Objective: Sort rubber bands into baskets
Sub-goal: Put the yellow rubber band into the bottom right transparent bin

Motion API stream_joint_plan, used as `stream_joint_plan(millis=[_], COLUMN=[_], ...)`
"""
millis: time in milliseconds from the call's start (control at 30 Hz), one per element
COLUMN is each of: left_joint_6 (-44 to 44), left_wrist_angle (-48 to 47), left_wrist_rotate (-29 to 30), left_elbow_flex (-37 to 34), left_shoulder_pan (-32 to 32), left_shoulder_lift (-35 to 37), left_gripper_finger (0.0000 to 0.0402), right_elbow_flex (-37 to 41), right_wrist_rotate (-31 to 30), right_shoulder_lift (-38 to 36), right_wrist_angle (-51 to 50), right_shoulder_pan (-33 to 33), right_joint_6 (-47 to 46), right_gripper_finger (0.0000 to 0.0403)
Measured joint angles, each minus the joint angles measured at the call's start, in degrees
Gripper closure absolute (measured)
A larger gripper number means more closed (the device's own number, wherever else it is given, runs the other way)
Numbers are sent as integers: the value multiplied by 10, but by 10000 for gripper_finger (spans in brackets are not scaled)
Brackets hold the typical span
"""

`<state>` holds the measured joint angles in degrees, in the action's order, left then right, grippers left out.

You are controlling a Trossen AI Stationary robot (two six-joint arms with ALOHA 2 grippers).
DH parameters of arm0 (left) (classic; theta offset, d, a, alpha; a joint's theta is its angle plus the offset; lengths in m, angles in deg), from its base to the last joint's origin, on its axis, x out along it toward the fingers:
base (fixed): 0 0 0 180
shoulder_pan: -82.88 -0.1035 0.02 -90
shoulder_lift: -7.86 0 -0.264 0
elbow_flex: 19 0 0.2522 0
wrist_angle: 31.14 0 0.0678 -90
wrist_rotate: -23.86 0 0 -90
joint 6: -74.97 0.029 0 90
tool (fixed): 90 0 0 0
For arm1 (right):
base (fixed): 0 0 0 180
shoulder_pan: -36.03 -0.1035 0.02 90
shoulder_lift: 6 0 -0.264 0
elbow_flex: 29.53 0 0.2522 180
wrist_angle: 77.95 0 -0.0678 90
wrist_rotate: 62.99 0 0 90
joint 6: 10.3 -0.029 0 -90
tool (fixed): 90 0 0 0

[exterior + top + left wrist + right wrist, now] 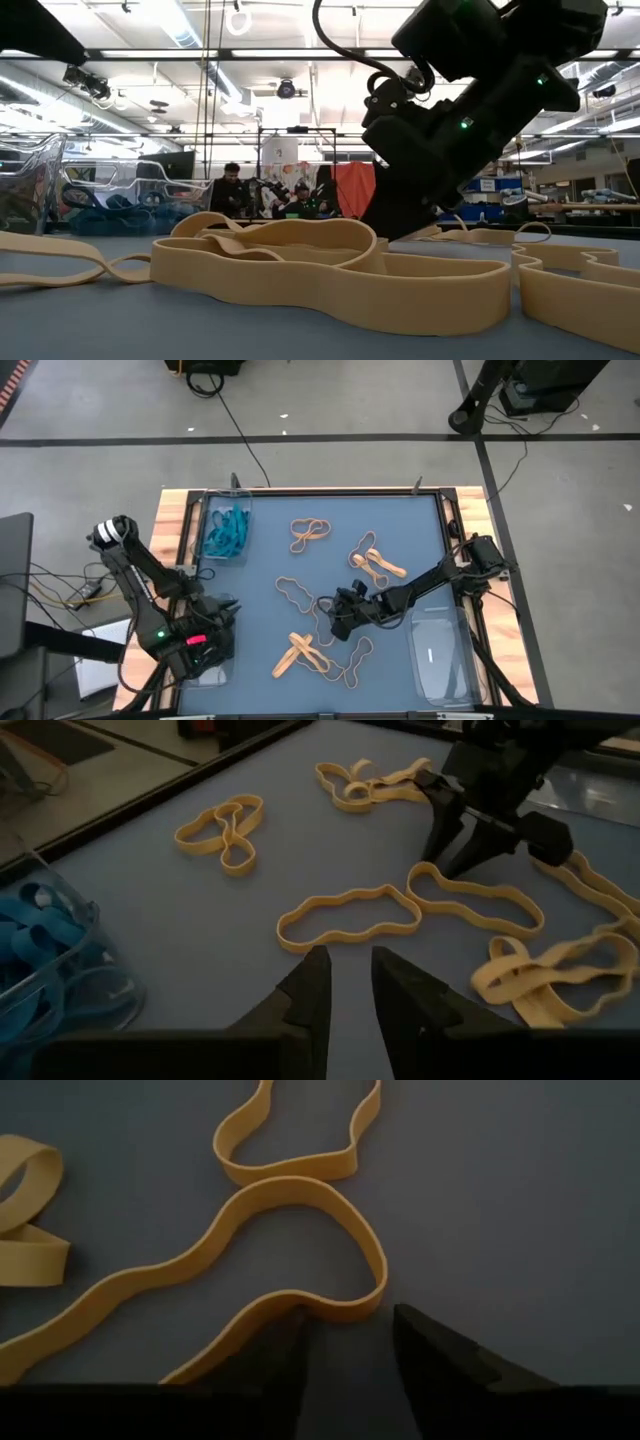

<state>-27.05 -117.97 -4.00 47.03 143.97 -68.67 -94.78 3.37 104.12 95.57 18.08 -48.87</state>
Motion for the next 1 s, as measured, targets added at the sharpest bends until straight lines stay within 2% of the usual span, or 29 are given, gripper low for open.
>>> stream_joint_plan(millis=[100, 200, 467, 600, 733, 867, 1000], left_joint_6=[0, 18, 219, 315, 401, 504, 598], left_wrist_angle=[6, 28, 193, 266, 336, 460, 617], left_wrist_rotate=[13, 16, 17, 12, -3, -31, -60], left_elbow_flex=[0, 0, 0, 0, -1, -29, -81], left_shoulder_pan=[-8, -15, -57, -85, -118, -156, -195], left_shoulder_lift=[-11, -24, -32, -32, -37, -39, -39], left_gripper_finger=[323, 323, 323, 323, 323, 323, 323], right_elbow_flex=[0, 1, 1, 0, 0, -1, -1], right_wrist_rotate=[2, 14, 44, 45, 42, 40, 40], right_shoulder_lift=[-5, -19, -49, -27, -4, 4, 4], right_wrist_angle=[0, -5, 2, 13, 46, 50, 43], right_shoulder_pan=[4, 5, 2, -4, -12, -12, -12], right_joint_6=[-3, -5, -24, -48, -49, -43, -33], right_gripper_finger=[260, 256, 197, 169, 162, 181, 249])
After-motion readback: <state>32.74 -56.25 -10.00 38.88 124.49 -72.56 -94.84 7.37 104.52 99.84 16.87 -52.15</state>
